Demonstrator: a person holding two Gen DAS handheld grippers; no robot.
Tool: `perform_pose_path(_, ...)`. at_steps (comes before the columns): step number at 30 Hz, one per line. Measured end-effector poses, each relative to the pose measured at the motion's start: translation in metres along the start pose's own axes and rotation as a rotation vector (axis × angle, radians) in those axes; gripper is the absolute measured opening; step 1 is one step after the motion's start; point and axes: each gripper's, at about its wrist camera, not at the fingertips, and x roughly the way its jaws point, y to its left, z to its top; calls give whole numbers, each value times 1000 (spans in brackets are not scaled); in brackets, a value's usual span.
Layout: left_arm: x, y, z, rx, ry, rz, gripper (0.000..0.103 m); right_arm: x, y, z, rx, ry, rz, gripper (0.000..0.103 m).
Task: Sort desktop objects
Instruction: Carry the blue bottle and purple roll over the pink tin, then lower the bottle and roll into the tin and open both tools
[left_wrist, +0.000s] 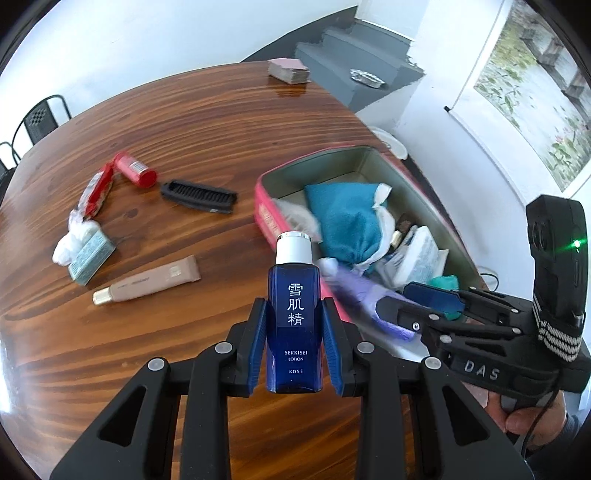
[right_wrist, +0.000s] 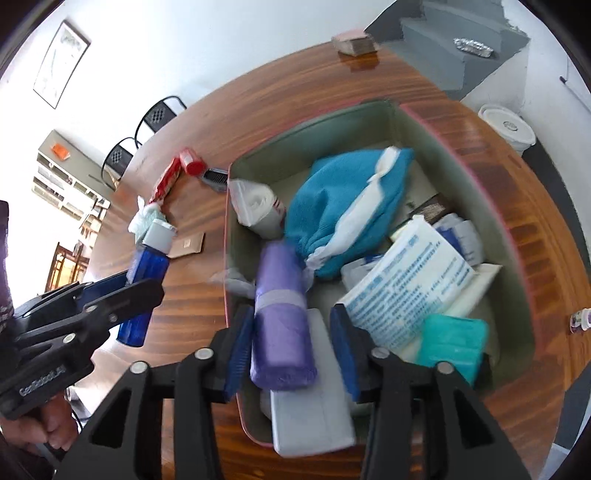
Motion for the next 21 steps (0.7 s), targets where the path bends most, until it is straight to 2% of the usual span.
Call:
perform_pose_path(9,15,-32,19,55,-7,-67,32,-25,-20,-12,72,-36,-30,49)
perform_pose_path(17,39,-47,34,57,39,-100,32,-30,-30,-17,111,-37,-56,49)
perform_pose_path(18,40,-45,34,46,43,-101,34,-30,-30,-17,114,-38,-58,49)
perform_pose_path(20,41,-39,32,22,43,-105,47,-31,-30,-17,119,-39,-60,49)
perform_pose_path(21,40,-36,30,12,39,-102,49,-28,-28,-14,119,-38,-59,49)
